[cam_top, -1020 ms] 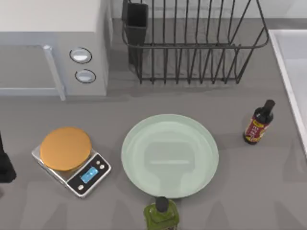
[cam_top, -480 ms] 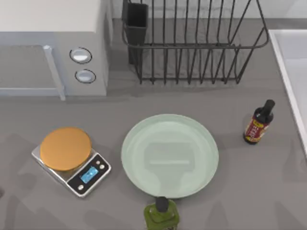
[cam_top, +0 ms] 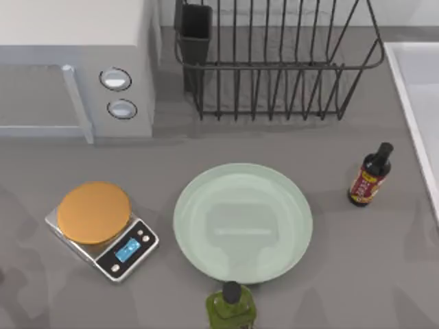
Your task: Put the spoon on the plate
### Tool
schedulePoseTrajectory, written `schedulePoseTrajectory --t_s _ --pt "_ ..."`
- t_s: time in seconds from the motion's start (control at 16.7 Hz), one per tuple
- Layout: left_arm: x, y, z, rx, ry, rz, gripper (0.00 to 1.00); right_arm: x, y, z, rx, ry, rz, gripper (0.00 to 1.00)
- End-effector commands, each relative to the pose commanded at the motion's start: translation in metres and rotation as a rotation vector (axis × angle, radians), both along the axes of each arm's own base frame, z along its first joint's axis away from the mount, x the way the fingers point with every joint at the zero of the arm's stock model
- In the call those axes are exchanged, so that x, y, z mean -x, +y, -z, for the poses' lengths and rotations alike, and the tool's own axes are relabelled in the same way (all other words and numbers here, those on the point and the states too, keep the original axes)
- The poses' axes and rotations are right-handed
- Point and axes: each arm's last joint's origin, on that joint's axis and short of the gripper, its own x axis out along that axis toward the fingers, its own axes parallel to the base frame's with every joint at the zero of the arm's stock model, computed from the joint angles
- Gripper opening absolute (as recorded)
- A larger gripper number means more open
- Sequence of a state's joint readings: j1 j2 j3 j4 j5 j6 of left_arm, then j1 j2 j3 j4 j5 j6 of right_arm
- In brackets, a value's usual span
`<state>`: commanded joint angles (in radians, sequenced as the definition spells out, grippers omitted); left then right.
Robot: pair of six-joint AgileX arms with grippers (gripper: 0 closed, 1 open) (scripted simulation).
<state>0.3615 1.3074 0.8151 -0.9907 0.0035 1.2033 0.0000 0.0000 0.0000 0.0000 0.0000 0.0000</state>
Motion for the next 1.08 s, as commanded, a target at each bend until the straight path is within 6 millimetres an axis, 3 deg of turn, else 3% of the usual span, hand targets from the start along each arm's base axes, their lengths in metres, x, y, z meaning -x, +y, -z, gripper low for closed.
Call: schedulePoseTrajectory --t_s 0.18,0.6,0.78,1.08 --pt "-0.008 0.009 0.001 0.028 0.075 0.054 1.00 0.000 0.000 0.000 0.000 0.000 0.000 1.00" --pt "-0.009 0.009 0.005 0.030 0.081 0.060 1.00 0.000 0.000 0.000 0.000 0.000 0.000 1.00" --pt "-0.013 0.010 0.028 0.031 0.084 0.058 1.00 0.000 0.000 0.000 0.000 0.000 0.000 1.00" --pt "-0.013 0.010 0.083 0.026 0.073 0.058 1.00 0.000 0.000 0.000 0.000 0.000 0.000 1.00"
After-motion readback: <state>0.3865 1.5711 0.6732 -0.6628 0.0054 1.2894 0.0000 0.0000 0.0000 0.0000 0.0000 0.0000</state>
